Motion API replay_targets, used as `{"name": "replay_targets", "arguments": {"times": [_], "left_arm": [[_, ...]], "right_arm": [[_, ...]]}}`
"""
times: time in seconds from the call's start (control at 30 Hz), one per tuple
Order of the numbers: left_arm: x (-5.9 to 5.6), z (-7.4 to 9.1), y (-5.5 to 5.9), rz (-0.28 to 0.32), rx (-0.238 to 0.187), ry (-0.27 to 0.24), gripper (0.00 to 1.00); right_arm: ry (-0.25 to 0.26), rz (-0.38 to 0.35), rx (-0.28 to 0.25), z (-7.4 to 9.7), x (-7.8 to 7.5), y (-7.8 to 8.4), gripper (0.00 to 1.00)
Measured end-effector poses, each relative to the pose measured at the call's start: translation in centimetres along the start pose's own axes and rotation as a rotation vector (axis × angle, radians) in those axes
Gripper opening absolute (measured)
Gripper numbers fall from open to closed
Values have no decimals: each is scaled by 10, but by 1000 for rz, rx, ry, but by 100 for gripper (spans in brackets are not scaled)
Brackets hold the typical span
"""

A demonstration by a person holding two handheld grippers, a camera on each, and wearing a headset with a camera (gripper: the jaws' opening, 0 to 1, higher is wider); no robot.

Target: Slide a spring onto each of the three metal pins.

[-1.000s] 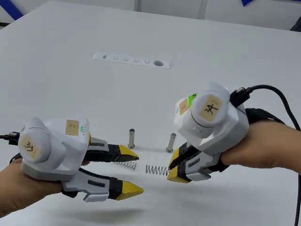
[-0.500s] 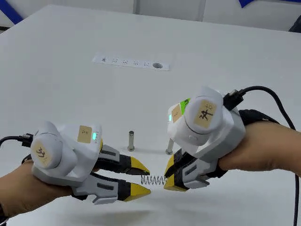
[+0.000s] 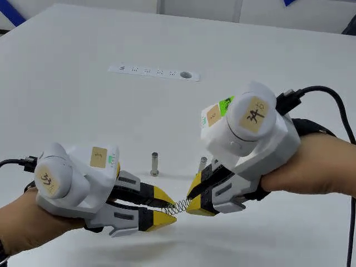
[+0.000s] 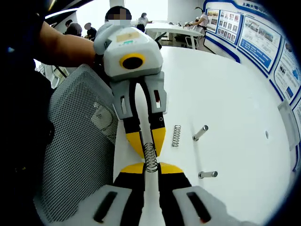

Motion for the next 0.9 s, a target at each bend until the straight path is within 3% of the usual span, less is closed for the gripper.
{"name": "replay_targets", "arguments": {"times": [0.53, 0.9], "left_arm": [[1, 0, -4, -9, -11, -4, 11], [1, -1, -5, -10, -15, 0, 12]], "right_arm": [[20, 26, -61, 4, 2, -19, 11], [25, 40, -66, 3, 2, -22, 11]]}}
Point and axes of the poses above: the centre of the closed fingertips' face, and the gripper's own axes: z roughly backward along the fingers, x roughly to its left, y roughly out of its underside, the point moved 8 cm from there along z, roughly backward along the fingers, and after that the axes turned 6 degrees about x, right-handed, at the moved point
